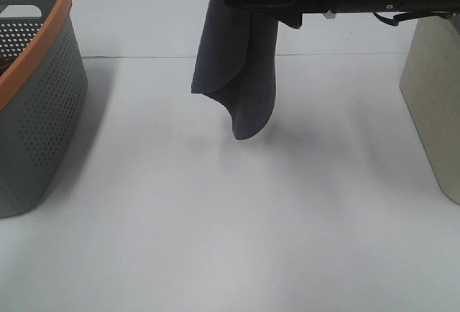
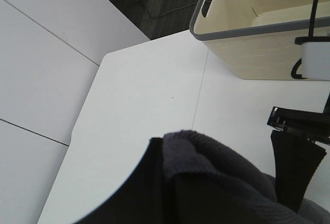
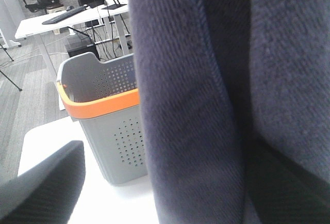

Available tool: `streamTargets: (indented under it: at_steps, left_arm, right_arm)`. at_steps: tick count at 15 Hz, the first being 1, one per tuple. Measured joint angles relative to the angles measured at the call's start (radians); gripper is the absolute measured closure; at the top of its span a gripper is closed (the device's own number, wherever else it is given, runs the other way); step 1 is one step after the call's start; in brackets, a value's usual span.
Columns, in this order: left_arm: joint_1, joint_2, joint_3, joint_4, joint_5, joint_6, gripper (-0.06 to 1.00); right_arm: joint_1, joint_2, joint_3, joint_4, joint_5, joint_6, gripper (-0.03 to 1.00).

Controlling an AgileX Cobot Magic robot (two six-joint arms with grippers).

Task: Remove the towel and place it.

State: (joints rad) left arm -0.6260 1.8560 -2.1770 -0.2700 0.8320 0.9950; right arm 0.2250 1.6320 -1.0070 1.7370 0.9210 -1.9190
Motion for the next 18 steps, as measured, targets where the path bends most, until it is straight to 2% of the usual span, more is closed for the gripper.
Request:
streamTargets:
  at_steps: [3,6,7,10,11,18]
  left_arm:
    - [0.0,0.002,0.0,0.0,-0.002,0.0,0.94]
    - [0.0,0.002,0.0,0.0,-0.002,0.0,0.94]
    - [0.0,0.003,0.0,0.0,-0.003,0.0,0.94]
    - [0.0,0.003,0.0,0.002,-0.006,0.0,0.94]
    - [0.0,0.003,0.0,0.002,-0.007,0.0,0.94]
    - [0.0,0.004,0.0,0.009,-0.007,0.0,0.94]
  right_arm:
    - [0.07,0.0,-0.006,0.0,-0.007,-0.008,0.22]
    - [0.16,0.01,-0.006,0.0,-0.186,-0.08,0.22]
    - [0.172,0.02,-0.006,0.001,-0.212,-0.105,0.22]
    - [0.18,0.061,-0.008,0.001,-0.216,-0.161,0.22]
    - [0.183,0.116,-0.03,0.0,-0.286,-0.164,0.22]
    - [0.183,0.128,-0.041,0.002,-0.525,-0.075,0.24]
